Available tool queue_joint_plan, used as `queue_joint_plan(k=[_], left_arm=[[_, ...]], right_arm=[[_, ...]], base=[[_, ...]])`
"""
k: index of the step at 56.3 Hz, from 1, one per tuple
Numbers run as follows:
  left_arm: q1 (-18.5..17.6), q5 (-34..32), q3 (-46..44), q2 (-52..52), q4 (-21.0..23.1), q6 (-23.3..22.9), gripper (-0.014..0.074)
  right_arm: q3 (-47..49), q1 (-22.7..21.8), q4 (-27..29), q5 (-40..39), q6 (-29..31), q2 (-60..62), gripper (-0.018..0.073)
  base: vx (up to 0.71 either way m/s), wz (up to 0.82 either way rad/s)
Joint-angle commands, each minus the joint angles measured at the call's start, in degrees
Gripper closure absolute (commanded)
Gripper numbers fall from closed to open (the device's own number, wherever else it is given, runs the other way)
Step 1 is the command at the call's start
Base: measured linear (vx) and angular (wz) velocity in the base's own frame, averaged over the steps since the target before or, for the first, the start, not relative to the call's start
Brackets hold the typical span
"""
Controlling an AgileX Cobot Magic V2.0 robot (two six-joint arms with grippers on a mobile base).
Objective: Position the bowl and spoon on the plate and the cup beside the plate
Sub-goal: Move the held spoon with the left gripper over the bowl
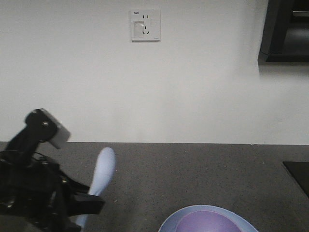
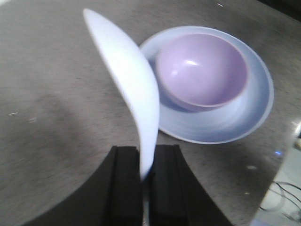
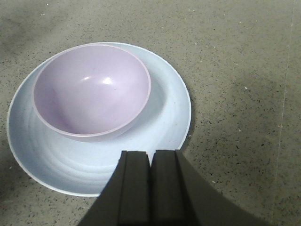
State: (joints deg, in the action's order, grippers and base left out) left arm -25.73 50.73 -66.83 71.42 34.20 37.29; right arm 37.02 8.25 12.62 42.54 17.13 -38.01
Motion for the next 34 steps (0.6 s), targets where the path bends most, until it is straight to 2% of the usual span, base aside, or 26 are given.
queue_joint_plan(k=[1,9,34], left_arm=[[-3.5,-1.2,-5.1,3.2,2.6,-1.8,0.0596],[-6.9,1.7,-11.0,9.6,2.6,-4.1,0.0596],[-14.3,11.4,-27.4,27.9,2.8,-8.0,0.0596]], right_arm=[[1.6,-0.1,0.1,-3.9,0.2,0.1,0.0568],[1.6,-0.1,0.1,-3.9,0.2,0.1,0.0568],[1.6,-0.1,-0.7,-3.9,0.2,0.1,0.0568]], base=[[0.00,0.00],[0.00,0.00],[0.00,0.00]])
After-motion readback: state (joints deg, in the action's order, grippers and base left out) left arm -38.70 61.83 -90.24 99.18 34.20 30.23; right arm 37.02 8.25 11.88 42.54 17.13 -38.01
